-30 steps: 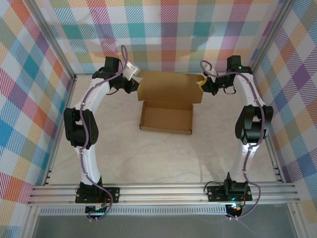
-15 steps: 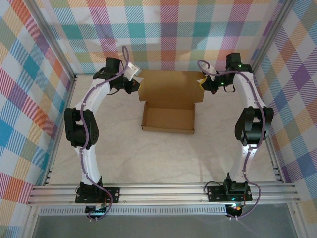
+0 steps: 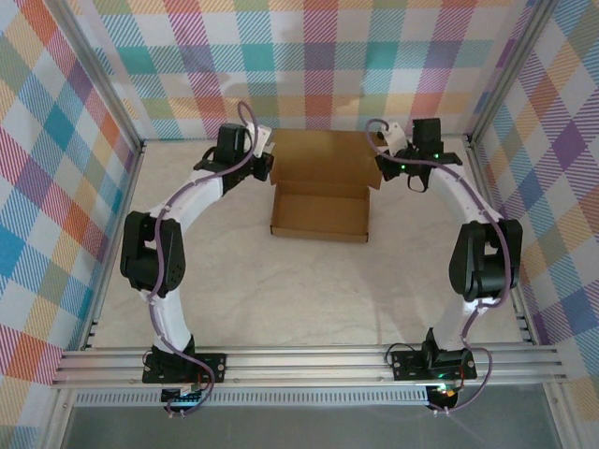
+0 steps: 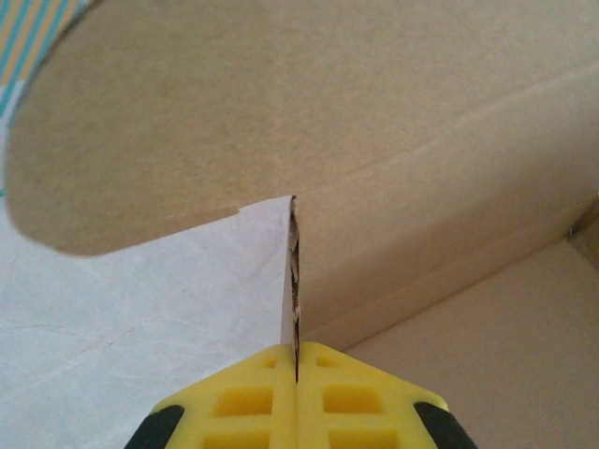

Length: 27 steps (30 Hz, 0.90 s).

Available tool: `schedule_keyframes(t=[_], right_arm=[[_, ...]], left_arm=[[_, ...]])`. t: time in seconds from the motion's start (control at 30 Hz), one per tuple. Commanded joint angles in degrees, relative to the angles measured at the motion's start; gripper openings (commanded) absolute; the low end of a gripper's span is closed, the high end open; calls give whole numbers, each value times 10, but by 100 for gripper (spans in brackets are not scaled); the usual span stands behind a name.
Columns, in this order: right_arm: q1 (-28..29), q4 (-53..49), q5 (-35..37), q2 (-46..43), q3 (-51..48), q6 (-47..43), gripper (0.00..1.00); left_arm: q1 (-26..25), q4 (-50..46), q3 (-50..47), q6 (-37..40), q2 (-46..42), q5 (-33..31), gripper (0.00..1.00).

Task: Fold the paper box

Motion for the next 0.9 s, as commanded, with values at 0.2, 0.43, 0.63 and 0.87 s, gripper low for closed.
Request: schedule_keyframes(t=[0.2,0.43,0.63,0.87], right_arm=[[122,249,228,-59,-123,200,0],[187,434,393,-62,-215,251,0],[231,548,472,-46,-267,277,0],[246,618,471,-46,-328,301,0]], left_arm=[[-78,149,-74,-113,-29,-102,0],[-111,243,-151,-119,-58,-178,0],[-133,310,-211,-118,-79,-209,0],[-157,353,-264,-125,-90,-230,0]])
